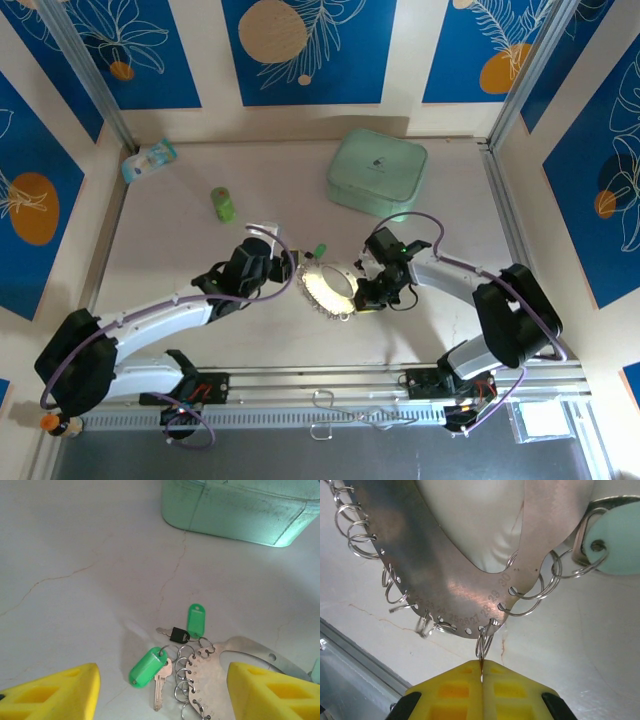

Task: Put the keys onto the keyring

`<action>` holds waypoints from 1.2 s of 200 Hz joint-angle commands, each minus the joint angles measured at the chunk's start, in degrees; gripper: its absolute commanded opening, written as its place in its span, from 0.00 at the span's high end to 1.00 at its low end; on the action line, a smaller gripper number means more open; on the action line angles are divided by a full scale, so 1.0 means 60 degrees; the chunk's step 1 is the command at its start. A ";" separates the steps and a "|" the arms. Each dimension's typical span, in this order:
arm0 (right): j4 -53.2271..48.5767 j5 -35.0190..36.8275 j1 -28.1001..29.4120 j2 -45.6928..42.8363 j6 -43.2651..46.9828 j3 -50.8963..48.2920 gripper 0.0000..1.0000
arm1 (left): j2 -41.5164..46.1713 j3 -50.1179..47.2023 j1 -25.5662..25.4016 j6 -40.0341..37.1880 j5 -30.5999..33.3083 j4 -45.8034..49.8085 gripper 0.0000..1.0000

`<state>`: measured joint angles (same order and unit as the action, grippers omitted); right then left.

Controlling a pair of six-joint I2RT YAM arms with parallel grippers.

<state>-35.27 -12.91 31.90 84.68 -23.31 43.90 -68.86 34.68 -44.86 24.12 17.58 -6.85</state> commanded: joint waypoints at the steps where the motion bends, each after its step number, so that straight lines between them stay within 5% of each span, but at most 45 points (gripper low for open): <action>1: -0.0215 0.0103 0.0081 0.0173 0.0151 0.0325 1.00 | 0.0227 -0.0065 0.0021 -0.0017 0.0152 -0.0235 0.33; 90: -0.0069 0.0236 0.0176 0.0097 -0.0127 0.0432 0.74 | 0.0289 -0.0191 0.0022 -0.0050 0.0244 -0.0279 0.33; 133: -0.0511 0.1678 0.0308 -0.0785 -0.0275 0.0589 0.70 | 0.0439 -0.0263 0.0021 -0.0065 0.0318 -0.0213 0.33; 187: -0.1213 0.2759 0.1998 -0.0364 -0.0616 0.1637 0.70 | 0.0525 -0.0323 0.0035 0.0035 0.0656 -0.0163 0.32; 240: -0.1030 0.4296 0.3925 0.1267 -0.2926 0.2398 0.62 | 0.1226 -0.0671 0.0036 0.0577 0.1919 0.0466 0.32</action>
<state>-39.94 7.75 51.44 88.42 -32.38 55.55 -64.16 32.38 -44.86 25.50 24.03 -5.93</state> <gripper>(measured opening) 0.357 0.680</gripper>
